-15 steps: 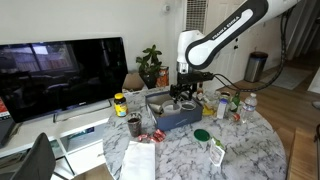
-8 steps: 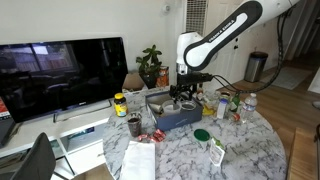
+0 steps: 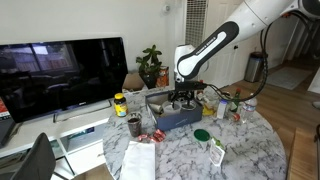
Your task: Pick up the clear cup and silver cup together from the blue box and put them on the table, pick up the silver cup and put it in the clear cup, pick up the white packet with a green lid and put it in the silver cup
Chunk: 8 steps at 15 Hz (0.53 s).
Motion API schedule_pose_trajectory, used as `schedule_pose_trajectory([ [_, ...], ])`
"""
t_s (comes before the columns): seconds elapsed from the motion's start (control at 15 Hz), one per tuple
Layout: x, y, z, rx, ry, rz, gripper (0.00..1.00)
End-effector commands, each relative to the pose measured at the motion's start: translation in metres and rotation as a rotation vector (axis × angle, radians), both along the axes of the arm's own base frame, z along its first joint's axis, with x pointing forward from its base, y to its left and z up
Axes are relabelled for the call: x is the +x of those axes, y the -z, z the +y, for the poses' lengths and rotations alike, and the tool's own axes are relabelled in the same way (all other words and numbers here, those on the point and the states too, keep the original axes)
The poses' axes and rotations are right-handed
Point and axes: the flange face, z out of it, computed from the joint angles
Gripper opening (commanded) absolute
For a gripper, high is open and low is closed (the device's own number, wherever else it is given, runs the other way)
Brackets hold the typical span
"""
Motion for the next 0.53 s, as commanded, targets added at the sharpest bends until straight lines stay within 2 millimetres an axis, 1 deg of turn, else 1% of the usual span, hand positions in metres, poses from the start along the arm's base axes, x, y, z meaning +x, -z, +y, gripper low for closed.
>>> schedule_pose_trajectory([
  [0.0,0.018,0.014,0.001,0.018,0.066,-0.001,0.89],
  [0.07,0.022,0.015,0.0,0.015,0.078,-0.009,0.74],
  [0.47,0.034,0.027,-0.009,0.002,0.141,-0.027,0.27],
])
